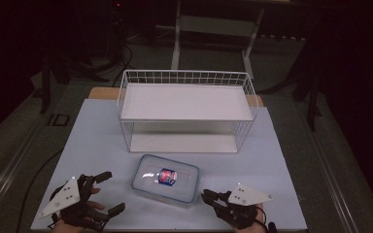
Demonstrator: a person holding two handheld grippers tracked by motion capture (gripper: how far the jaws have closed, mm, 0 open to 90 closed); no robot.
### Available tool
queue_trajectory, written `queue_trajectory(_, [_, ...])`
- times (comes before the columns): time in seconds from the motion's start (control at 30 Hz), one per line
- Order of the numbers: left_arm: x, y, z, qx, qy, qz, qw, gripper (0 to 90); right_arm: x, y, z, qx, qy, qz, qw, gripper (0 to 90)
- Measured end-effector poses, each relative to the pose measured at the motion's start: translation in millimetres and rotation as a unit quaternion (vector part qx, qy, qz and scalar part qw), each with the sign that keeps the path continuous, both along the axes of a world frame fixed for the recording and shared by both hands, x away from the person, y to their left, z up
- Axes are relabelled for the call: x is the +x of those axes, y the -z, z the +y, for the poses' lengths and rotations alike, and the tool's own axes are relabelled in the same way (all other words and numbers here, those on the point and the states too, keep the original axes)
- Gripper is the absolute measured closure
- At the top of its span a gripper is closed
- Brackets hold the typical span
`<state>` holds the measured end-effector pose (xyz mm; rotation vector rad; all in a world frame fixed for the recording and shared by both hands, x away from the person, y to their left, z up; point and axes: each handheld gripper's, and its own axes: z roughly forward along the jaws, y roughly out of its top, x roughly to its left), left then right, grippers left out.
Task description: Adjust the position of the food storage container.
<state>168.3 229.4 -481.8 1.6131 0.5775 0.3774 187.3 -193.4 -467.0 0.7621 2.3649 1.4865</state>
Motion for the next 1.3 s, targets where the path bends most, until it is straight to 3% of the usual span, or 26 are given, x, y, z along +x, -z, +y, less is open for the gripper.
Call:
queue_trajectory(0.33, [0.3, 0.7, -0.2, 0.003, 0.000, 0.000, 1.0000, 0.0, -2.5, 18.0, 21.5, -0.029, -0.053, 0.037, 0.9975, 89.7])
queue_trajectory(0.43, [0.7, 1.3, 0.3, 0.006, 0.000, 0.001, 1.0000, 0.0, -1.4, 28.3, 29.9, -0.041, -0.073, 0.059, 0.9948, 89.9])
queue_trajectory(0.53, [1.2, 1.6, 0.9, 0.005, -0.002, 0.000, 1.0000, 0.0, 0.3, 33.7, 35.2, -0.052, -0.081, 0.063, 0.9934, 89.9])
queue_trajectory(0.93, [1.7, 2.4, 0.5, 0.008, 0.000, -0.002, 1.0000, 0.0, 8.2, 42.0, 44.2, -0.064, -0.084, 0.081, 0.9910, 90.0])
queue_trajectory(1.3, [1.6, 2.7, 0.1, 0.010, 0.003, 0.000, 0.9999, 0.0, 15.6, 39.2, 31.9, -0.060, -0.052, 0.077, 0.9938, 90.0])
